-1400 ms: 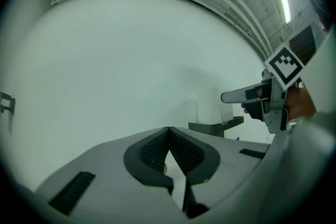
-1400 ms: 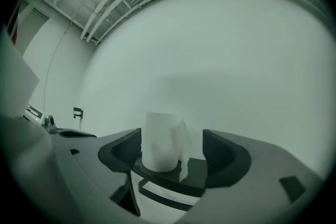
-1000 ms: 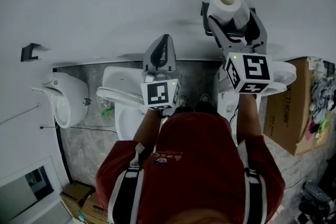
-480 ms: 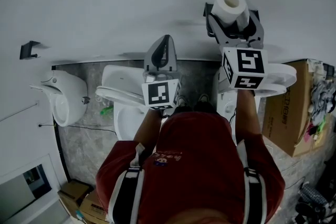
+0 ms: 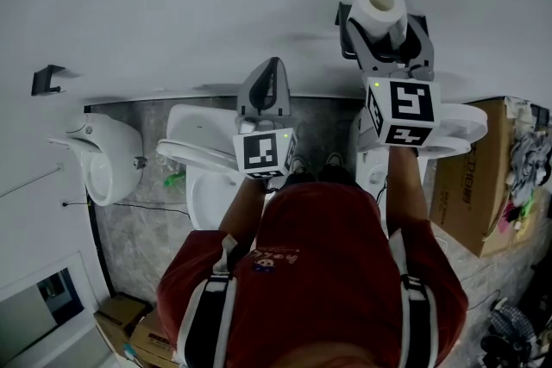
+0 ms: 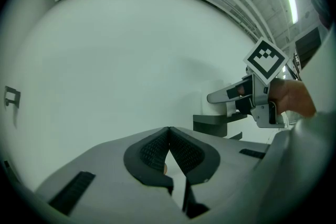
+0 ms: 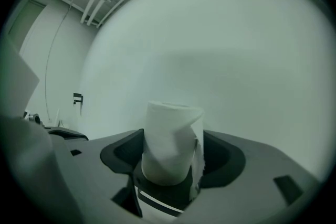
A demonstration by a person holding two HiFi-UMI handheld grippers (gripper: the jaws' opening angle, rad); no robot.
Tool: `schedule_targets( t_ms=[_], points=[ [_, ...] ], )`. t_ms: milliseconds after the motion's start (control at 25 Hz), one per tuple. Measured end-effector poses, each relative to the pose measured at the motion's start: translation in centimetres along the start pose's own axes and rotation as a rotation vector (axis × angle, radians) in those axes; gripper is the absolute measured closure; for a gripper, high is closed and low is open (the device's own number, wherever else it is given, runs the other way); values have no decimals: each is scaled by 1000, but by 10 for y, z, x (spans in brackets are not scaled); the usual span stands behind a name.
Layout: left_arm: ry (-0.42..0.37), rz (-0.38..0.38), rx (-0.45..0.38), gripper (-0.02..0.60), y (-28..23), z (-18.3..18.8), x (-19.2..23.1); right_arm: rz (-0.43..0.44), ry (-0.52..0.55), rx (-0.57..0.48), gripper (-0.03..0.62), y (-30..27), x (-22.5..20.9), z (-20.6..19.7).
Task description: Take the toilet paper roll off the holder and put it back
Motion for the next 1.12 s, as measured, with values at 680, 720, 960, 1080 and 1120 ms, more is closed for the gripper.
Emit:
schedule_targets(
  t_ms=[680,720,960,1080,1120],
  points=[
    [-1,-5,-41,567,0,17,-2,23,8,-138,272,25,-1,29],
    [0,-5,-42,568,0,18,-2,32,12,-146,272,27,-1,32],
    [-13,-19,-63,566,1,28,-7,60,47,-207,272,44,3,42],
    [-3,-15,-71,568,1,31,-9,53,52,-241,272,55,-1,47],
    [-3,-15,-72,568,0,32,-10,47,50,-252,272,58,-4,49]
  ],
)
Point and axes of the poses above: the fingertips, and each gripper's own axes: y backward along the fingers, x to its left, z out of its top, the point moved 2 cm from there along y, backward along the fingers, and after that the axes turned 11 degrees about -y, right-handed, at the moved point
